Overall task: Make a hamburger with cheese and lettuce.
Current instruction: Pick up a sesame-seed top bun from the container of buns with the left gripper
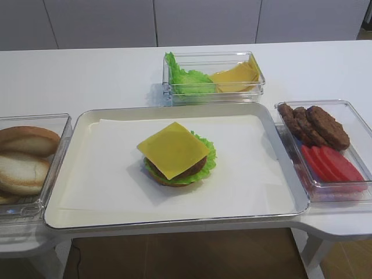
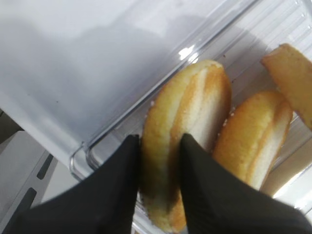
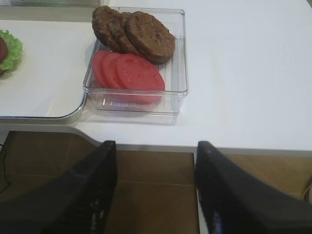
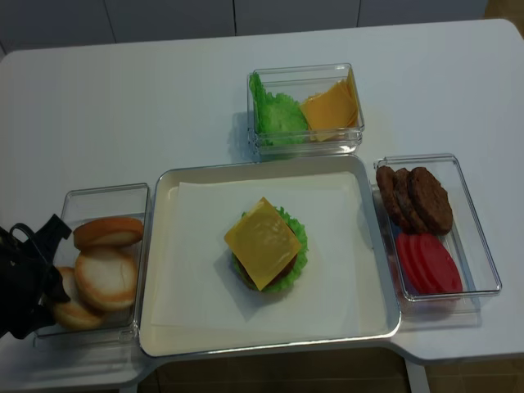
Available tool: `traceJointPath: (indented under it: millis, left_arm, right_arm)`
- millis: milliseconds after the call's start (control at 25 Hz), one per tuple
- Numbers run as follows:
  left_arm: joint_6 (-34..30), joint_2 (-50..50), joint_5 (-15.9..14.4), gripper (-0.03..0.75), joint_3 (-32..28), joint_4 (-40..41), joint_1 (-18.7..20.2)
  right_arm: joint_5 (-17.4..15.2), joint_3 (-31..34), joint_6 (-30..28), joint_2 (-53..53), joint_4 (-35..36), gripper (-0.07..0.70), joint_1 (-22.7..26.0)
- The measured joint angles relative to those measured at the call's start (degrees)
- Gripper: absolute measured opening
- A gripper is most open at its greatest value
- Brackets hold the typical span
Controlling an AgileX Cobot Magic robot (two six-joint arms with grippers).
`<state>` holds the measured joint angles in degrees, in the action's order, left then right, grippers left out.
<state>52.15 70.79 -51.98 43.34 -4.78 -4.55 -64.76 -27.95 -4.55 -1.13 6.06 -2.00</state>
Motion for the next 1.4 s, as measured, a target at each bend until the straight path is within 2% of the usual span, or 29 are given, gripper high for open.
traceJointPath:
  millis: [560, 800, 1240, 1400]
  left_arm:
    - [-1.13, -2.84, 0.59, 0.183, 0.46, 1.38, 0.0]
    - [-1.94, -4.48, -2.18, 0.183, 3.68, 5.73, 0.0]
    - [-14.09, -6.75, -4.03, 0.183, 9.48, 8.05, 0.0]
    - [-16.72, -8.33, -4.26, 0.177, 10.71, 8.82, 0.0]
  right_arm:
    - [0.0, 0.0, 0.0, 0.0, 0.0, 0.371, 0.0]
    - [0.0, 0.0, 0.0, 0.0, 0.0, 0.362, 0.0]
    - [0.0, 0.0, 0.0, 0.0, 0.0, 0.35, 0.0]
    - [0.0, 0.0, 0.0, 0.0, 0.0, 0.344, 0.0]
